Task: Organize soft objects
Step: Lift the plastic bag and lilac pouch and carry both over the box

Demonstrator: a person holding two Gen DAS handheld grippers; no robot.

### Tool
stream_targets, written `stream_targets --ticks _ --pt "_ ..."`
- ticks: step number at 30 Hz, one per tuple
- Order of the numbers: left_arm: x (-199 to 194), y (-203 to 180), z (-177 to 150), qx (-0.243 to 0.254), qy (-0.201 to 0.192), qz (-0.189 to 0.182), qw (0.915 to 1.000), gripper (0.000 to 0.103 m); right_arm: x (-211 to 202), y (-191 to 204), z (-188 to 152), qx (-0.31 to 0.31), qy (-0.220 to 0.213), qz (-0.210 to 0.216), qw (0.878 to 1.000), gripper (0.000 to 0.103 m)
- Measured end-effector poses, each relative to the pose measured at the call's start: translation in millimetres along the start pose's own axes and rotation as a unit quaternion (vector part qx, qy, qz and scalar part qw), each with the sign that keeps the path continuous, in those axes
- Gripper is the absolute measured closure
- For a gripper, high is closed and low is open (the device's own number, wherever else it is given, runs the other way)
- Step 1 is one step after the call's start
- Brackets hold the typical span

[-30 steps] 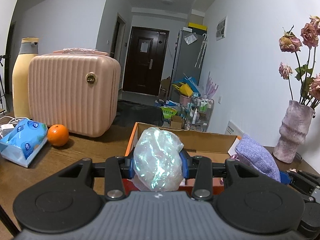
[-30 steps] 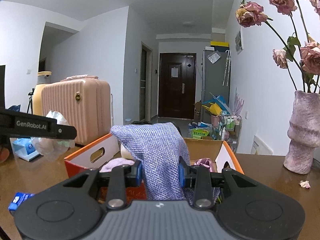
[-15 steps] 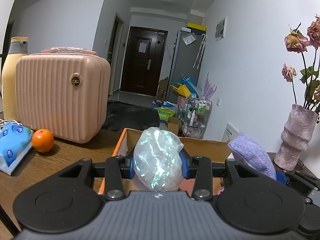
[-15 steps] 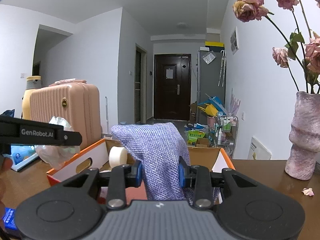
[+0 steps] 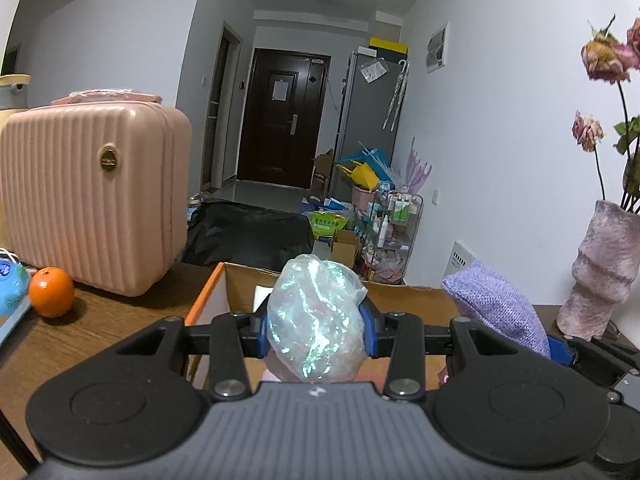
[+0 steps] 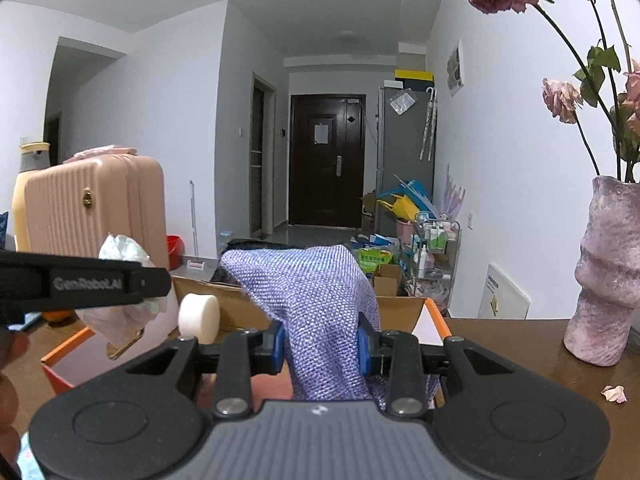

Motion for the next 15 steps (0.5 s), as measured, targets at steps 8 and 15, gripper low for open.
stream_targets --ticks 8,15 --pt "23.9 -11.1 -7.1 0.013 0.007 0.013 0.9998 0.061 17.4 -4.3 -1.6 -0.004 0.013 -0.01 1.0 0.07" --pt "35.3 -11.2 -11.6 0.014 0.015 0.019 0.9996 0.061 25.0 0.2 -4.9 -0.015 0.021 -0.014 1.0 0.07"
Point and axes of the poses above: each gripper's, at about its wrist camera, not at the fingertips, and x roughly the way its jaws point, y to its left, z to its top, the point moved 9 cm from there along x, roughly the way its jaws point, and after that the axes turned 5 degrees about -y, right-handed, at the moved point
